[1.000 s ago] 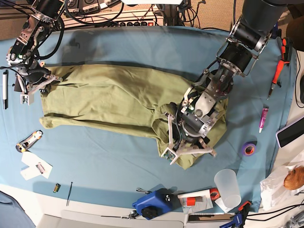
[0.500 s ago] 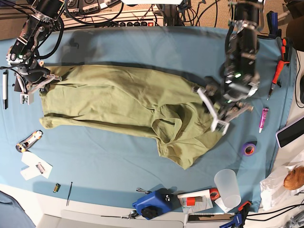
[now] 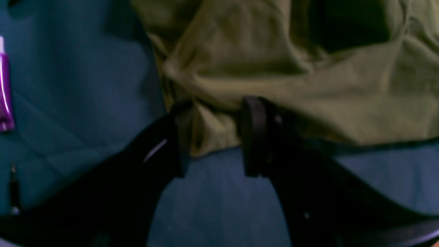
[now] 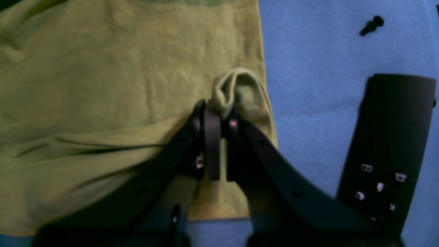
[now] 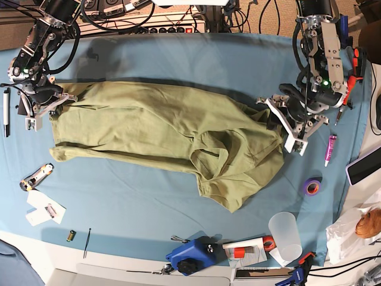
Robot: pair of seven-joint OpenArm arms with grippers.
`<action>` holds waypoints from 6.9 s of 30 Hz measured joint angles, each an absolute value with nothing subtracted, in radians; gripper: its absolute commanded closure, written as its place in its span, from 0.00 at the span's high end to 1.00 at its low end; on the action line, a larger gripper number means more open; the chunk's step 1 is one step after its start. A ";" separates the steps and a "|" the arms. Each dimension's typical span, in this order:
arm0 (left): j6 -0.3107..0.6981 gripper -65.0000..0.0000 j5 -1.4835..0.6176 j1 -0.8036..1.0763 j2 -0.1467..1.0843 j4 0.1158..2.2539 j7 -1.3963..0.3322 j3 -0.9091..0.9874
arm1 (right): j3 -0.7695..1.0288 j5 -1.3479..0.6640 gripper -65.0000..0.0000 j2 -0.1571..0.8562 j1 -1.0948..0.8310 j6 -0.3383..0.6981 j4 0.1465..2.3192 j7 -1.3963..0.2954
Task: Layout the t-shirt on the table in an organized manner, then fold the t-shirt properly
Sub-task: 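Pull the pinched fabric with the left gripper back toward the collar edge, then pull the collar edge outward with both grippers, stretching the shirt, then open both grippers and release the collar edge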
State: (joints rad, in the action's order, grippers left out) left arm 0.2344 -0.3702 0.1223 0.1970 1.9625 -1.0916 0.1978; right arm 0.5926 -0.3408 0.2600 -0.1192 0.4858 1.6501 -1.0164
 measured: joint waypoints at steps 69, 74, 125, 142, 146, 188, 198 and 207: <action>0.342 0.00 -0.484 0.329 0.304 1.942 -1.204 0.399 | 0.656 -0.420 0.00 0.294 -0.220 0.543 1.650 -1.069; 0.345 0.00 -0.485 0.337 0.335 1.942 -1.189 0.398 | 0.656 -0.428 0.00 0.293 -0.221 0.542 1.650 -1.069; 0.345 0.00 -0.480 0.337 0.353 1.944 -1.162 0.398 | 0.957 -0.841 0.36 0.282 -0.218 0.660 1.632 -1.216; 0.345 0.00 -0.480 0.337 0.352 1.944 -1.162 0.398 | 0.819 -0.885 0.36 0.274 -0.136 0.698 1.372 -1.193; 0.345 0.00 -0.480 0.337 0.353 1.944 -1.162 0.398 | 0.797 -0.889 0.17 0.274 -0.136 0.701 1.372 -1.198; 0.303 0.34 -0.408 0.396 0.369 1.966 -1.192 0.396 | 0.903 -0.907 0.23 0.356 -0.159 0.699 1.368 -1.357; 0.300 0.34 -0.393 0.396 0.374 2.114 -1.142 0.398 | 0.957 -1.011 0.23 0.414 -0.155 0.697 1.396 -1.357; 0.234 0.34 -0.130 0.384 0.374 2.170 -1.068 0.398 | 0.965 -1.007 0.23 0.415 -0.067 0.697 1.397 -1.338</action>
